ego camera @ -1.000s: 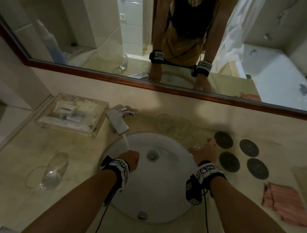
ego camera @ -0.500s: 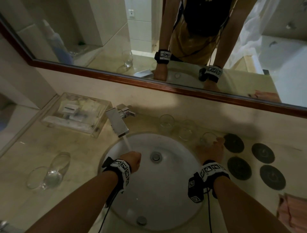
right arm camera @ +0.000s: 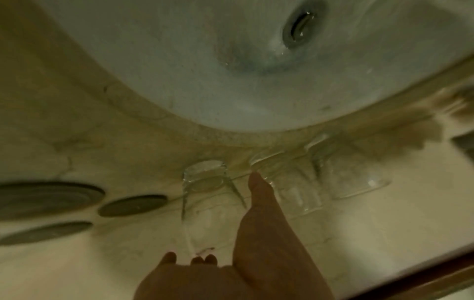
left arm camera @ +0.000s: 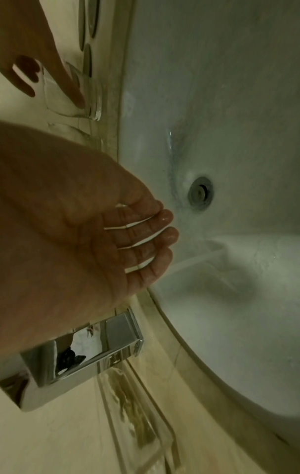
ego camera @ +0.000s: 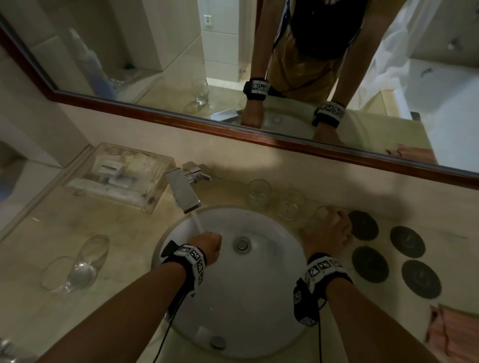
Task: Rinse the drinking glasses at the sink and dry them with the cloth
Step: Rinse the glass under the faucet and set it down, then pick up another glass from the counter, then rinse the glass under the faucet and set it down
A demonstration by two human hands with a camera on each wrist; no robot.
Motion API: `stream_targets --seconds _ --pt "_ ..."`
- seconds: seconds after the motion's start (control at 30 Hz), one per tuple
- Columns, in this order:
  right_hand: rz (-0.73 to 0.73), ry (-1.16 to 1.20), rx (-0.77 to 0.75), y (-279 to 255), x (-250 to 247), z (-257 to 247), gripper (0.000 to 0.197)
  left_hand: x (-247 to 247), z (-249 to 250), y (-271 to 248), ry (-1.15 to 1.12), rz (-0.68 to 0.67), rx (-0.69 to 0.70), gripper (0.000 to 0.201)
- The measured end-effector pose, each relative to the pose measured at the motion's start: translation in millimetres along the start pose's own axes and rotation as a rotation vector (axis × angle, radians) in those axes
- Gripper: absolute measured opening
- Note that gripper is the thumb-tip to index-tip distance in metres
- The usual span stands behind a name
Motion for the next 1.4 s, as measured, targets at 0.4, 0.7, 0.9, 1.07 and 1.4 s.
stream_targets --seconds 0.4,0.7,0.9,1.07,1.4 --pt "-0.567 -0.205 -0.581 -91.6 46.2 -84.4 0.027 -1.3 -46.7 -51.8 -0.098 0.048 -0.084 0.019" --pt "-0.921 -0.108 -0.852 -201.9 90.8 -195.2 0.033 17.3 -147.0 -123.6 -0.202 0.069 -0.26 0.022" --pt "-1.014 0.0 -0.927 -274.8 128.2 -268.2 0.06 52.2 -201.6 -173.9 -0.269 0.049 -0.369 0.024" --pt "-1.062 0.117 -0.936 -324.3 154.3 -302.7 0.084 64.8 -235.1 -205.7 -0.321 0.05 -0.483 0.028" --pt "-1.045 0.285 -0.847 -355.1 189.9 -335.2 0.086 65.1 -287.9 -219.9 -0.345 0.032 -0.571 0.026"
Point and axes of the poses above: each hand's wrist, its own y-axis towards the middle knuckle, its own x-axis out of the palm, z = x × y, the point moved 5 cm from there along y, towards the middle knuckle, and after that the axes turned 2 degrees about -z, right-handed, at the moved point
